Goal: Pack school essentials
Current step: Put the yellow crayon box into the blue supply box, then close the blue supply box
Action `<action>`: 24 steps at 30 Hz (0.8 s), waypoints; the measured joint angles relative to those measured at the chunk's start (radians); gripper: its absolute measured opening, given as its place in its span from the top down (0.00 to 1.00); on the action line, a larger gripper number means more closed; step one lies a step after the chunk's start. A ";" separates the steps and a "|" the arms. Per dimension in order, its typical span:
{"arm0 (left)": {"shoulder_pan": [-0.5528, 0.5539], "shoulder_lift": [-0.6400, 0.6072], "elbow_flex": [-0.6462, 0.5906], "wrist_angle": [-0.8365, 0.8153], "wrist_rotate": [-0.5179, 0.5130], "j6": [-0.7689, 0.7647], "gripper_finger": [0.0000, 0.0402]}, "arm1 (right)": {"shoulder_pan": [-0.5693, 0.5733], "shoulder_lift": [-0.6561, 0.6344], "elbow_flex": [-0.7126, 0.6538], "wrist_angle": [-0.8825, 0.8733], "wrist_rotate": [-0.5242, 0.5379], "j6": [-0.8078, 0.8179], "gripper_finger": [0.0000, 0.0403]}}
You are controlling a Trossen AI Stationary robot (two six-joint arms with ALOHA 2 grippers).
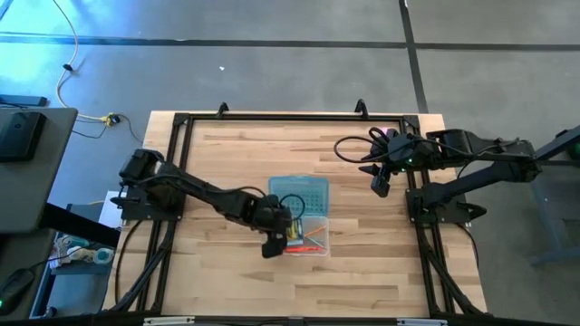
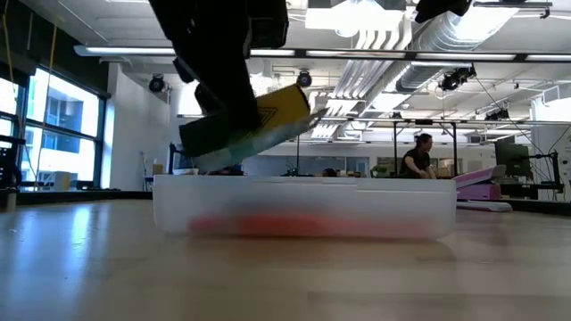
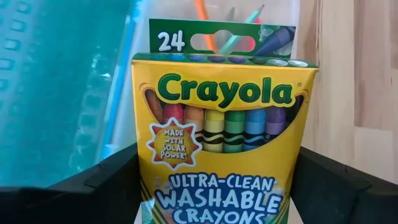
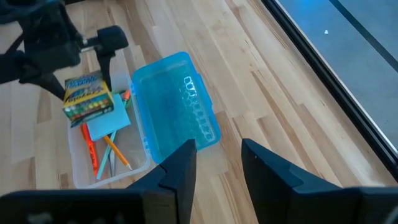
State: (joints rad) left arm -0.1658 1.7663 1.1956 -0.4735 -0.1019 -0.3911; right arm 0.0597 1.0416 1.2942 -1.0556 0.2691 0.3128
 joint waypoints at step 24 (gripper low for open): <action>0.017 -0.027 0.001 0.051 0.121 -0.018 0.03 | 0.000 0.000 0.000 0.007 0.000 0.000 0.71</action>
State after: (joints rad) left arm -0.1484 1.7390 1.1965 -0.4229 0.0190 -0.4088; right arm 0.0594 1.0416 1.2942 -1.0490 0.2694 0.3128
